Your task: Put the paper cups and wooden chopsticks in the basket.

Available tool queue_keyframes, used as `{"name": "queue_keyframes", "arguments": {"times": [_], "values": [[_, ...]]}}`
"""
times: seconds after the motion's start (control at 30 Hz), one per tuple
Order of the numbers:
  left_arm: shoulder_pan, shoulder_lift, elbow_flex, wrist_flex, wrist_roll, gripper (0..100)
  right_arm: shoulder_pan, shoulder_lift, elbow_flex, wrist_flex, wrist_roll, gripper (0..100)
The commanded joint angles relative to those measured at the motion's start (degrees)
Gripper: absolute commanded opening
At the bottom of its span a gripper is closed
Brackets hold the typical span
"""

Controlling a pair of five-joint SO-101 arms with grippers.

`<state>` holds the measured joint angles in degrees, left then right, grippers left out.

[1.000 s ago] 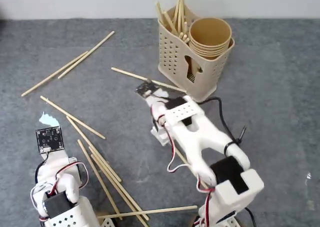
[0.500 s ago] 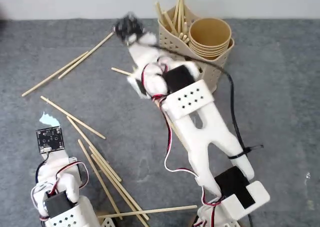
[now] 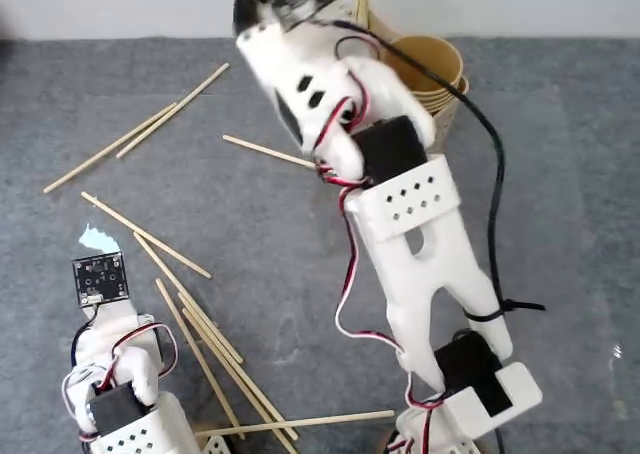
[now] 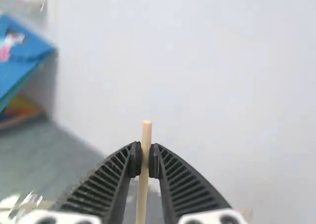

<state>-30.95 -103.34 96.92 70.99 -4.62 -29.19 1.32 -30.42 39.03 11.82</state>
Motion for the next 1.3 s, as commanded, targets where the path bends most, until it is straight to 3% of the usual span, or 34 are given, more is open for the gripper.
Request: {"name": "queue_keyframes", "arguments": {"times": [0.0,0.37,0.53,0.77,1.07,1.27], "values": [[0.3,-1.0,-0.5,0.2,-0.2,1,3.1,-3.4,-3.5,-8.9,0.0,0.8],[0.3,-1.0,-0.5,0.2,-0.2,1,11.1,1.1,-2.3,-21.1,0.0,0.8],[0.3,-1.0,-0.5,0.2,-0.2,1,12.8,5.4,-2.3,-21.0,0.0,1.2],[0.3,-1.0,-0.5,0.2,-0.2,1,9.6,5.8,-4.0,-10.9,0.0,24.0],[0.3,-1.0,-0.5,0.2,-0.2,1,-0.5,3.9,-7.4,11.1,0.1,17.2],[0.3,-1.0,-0.5,0.2,-0.2,1,-2.7,13.8,-7.3,24.2,0.1,16.8]]}}
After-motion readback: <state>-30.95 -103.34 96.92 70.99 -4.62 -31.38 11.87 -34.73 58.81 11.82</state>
